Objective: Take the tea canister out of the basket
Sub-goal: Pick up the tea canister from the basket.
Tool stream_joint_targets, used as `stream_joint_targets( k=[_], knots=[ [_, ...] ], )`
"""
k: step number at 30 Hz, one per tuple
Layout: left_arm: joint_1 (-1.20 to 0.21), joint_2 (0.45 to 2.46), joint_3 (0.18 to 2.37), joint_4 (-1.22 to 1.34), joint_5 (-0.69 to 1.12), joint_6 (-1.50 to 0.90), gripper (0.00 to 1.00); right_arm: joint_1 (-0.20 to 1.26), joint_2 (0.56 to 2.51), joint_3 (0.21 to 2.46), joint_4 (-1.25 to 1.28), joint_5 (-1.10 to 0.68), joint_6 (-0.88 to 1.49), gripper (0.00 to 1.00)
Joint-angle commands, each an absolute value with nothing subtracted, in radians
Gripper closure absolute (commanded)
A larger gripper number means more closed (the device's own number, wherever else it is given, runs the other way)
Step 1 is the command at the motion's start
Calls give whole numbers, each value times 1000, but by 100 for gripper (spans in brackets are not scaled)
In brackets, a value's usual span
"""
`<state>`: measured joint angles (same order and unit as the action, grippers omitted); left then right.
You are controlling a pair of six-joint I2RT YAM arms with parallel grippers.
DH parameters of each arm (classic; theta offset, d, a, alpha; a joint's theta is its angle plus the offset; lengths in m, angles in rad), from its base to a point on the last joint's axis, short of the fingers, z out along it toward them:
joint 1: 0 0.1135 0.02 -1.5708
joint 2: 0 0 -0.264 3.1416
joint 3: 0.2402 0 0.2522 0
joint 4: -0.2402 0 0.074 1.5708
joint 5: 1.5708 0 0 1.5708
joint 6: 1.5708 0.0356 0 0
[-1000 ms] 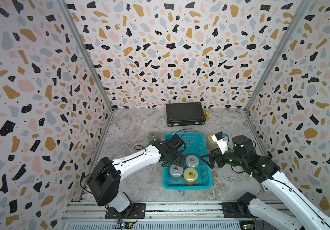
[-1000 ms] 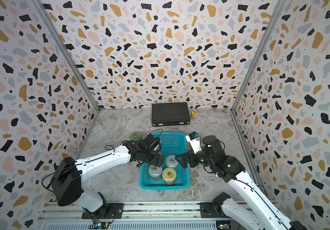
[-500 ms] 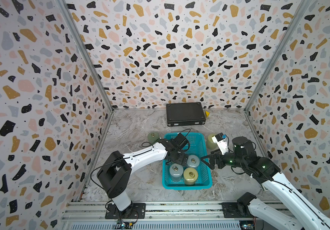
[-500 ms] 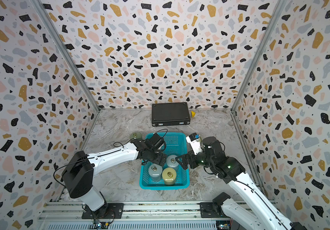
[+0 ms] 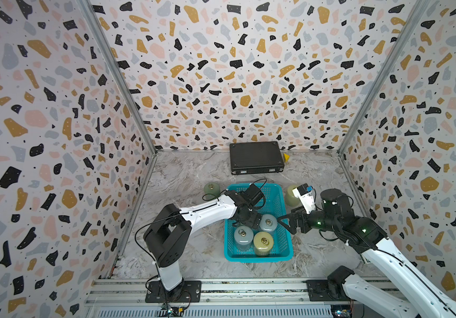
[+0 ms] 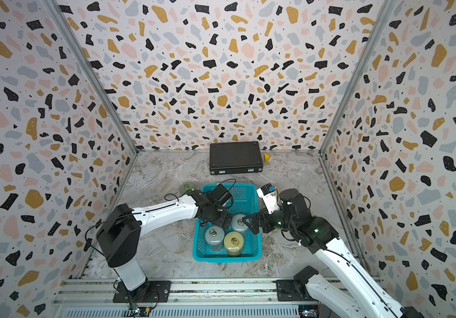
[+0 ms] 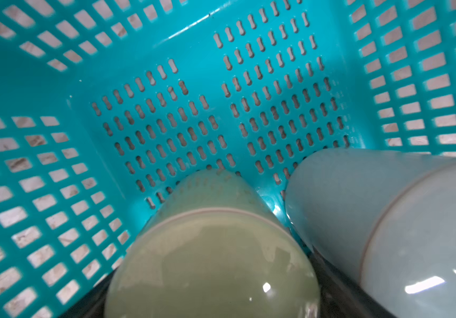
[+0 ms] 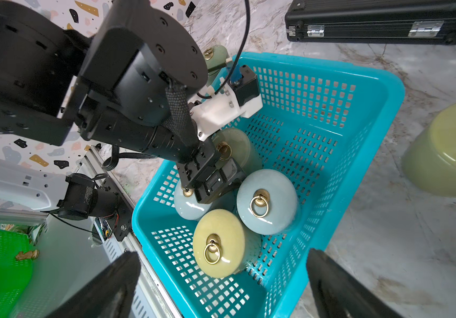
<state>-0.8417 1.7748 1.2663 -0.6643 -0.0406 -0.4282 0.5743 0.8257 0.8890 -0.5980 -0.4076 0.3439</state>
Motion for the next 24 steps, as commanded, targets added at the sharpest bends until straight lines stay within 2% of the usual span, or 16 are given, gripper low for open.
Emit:
stream_joint_targets(
  k=[1,11,14,24],
  knots=[
    [-836,1818,1269,-771,-74,-407,2,579,827,902,-586,-414,351,1],
    [-835,1835,1287,-776,-87,-403,11,578,829,897,-581,-411,357,1],
    [-835,1821,1296,-778,-80,-401,25,578,829,897,-579,-409,361,1],
    [-835,1725,1355,-819,-89,-421,24,578,829,896,-561,-415,369,1]
  ],
)
